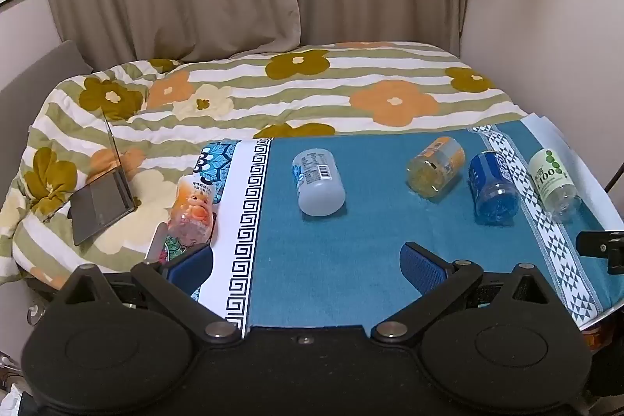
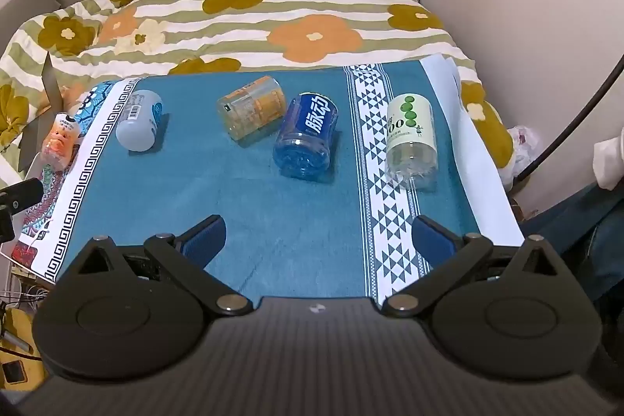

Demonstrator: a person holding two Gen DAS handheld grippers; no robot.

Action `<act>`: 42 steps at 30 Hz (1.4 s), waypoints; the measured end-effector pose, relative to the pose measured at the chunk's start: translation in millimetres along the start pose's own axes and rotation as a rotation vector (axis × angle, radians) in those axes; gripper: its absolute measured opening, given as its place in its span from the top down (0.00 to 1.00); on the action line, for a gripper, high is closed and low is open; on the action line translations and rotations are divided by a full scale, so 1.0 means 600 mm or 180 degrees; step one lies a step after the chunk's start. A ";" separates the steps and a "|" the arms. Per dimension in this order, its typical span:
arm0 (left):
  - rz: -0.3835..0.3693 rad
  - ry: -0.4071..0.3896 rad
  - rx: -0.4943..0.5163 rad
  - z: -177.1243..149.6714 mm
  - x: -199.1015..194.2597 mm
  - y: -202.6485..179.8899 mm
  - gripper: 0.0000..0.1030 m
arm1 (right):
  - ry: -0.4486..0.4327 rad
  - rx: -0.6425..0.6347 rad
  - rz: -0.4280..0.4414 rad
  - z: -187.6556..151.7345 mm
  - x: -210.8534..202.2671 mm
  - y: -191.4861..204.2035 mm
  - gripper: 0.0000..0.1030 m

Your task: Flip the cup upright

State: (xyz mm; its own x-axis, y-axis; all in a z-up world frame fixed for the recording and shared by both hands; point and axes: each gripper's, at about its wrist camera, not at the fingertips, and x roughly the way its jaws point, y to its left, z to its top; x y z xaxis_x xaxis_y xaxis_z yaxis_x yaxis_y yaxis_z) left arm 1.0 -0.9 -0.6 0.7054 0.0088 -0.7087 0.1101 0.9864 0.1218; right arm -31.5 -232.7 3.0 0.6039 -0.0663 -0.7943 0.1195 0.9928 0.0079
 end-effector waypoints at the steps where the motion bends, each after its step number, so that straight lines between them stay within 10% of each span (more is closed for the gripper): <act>1: 0.0011 0.0005 0.0005 0.000 0.001 -0.001 0.00 | 0.0005 0.0002 0.0001 0.000 0.001 0.000 0.00; 42: -0.0030 -0.0075 -0.0045 0.002 -0.012 0.001 0.00 | 0.0062 -0.0069 -0.0102 -0.007 0.006 0.003 0.00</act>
State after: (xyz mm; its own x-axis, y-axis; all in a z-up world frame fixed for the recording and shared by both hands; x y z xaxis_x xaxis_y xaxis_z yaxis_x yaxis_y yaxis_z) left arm -3.4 -0.3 5.5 0.7208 -0.0041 -0.6931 0.1069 0.9887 0.1053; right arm -32.4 -231.0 -2.0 0.5845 -0.0964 -0.8057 0.1212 0.9921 -0.0308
